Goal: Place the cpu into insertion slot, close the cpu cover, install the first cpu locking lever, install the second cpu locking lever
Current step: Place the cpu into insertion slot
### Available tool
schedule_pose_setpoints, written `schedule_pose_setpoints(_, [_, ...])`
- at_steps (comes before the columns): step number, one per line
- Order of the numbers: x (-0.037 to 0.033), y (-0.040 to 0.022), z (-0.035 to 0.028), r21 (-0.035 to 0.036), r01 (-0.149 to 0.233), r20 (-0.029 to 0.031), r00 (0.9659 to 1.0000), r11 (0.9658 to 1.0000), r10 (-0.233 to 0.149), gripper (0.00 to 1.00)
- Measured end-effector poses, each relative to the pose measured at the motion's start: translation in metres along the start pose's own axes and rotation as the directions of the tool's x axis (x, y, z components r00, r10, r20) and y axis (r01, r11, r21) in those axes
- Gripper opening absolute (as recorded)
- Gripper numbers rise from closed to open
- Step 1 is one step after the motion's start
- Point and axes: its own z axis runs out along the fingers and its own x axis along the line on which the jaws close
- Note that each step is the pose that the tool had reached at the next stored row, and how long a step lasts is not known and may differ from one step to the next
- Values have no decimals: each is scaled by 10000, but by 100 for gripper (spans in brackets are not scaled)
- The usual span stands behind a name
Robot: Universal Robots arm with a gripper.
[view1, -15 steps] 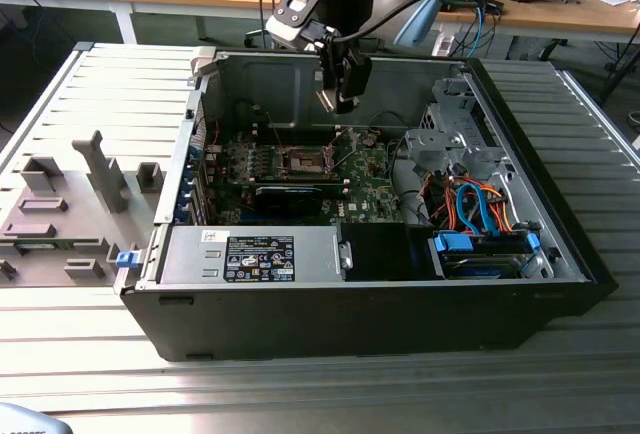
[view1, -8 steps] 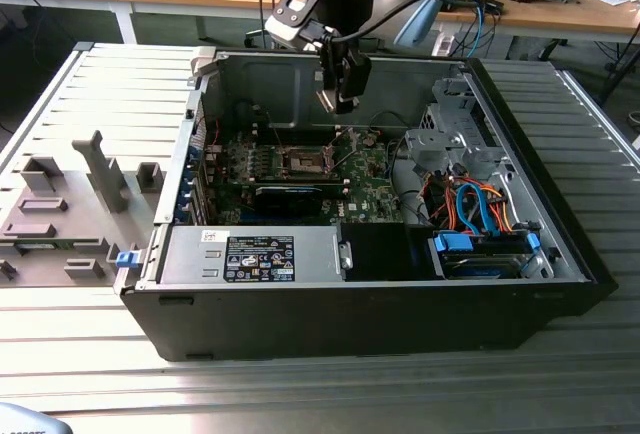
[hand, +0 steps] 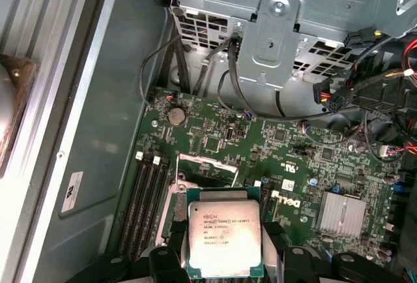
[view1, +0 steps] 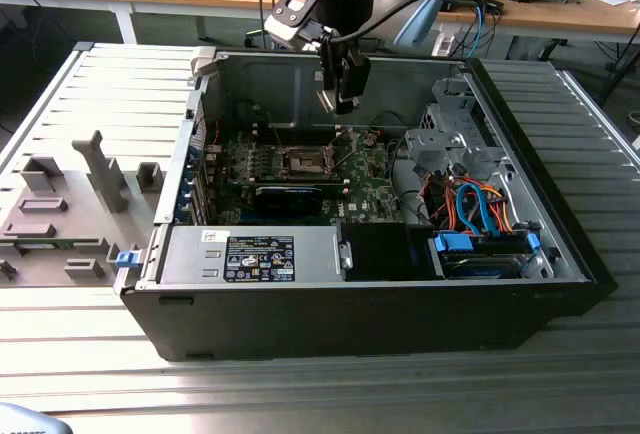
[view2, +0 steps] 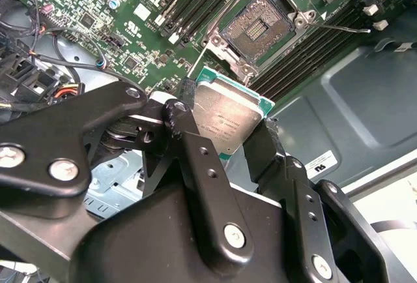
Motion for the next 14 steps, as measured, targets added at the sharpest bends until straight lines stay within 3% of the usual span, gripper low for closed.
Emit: schedule_pose_setpoints(14, [-1,0,1,-6,-273,24,9996,9996,273,55])
